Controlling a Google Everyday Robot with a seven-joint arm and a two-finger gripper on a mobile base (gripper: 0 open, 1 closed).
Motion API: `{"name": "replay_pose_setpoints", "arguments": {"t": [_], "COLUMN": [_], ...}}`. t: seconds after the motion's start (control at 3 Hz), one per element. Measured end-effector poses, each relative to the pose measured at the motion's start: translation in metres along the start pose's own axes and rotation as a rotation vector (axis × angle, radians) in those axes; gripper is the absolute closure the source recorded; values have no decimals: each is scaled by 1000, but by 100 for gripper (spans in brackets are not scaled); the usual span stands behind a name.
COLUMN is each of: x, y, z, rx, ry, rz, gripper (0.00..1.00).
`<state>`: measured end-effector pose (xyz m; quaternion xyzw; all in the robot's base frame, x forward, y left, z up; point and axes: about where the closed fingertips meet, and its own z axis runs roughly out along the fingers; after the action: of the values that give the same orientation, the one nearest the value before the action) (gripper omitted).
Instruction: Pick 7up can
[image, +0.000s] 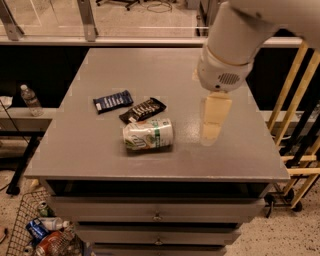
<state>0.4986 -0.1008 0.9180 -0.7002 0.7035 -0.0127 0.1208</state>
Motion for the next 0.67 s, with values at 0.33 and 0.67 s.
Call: {"name": "replay_pose_setpoints", "arguments": {"t": [0.33,0.67], "x": [-42,-45], "y": [0,0], "z": [22,23], "rx": [-56,-58], "ry": [-26,-28], "rz": [-25,-26], "gripper": [0,0]}}
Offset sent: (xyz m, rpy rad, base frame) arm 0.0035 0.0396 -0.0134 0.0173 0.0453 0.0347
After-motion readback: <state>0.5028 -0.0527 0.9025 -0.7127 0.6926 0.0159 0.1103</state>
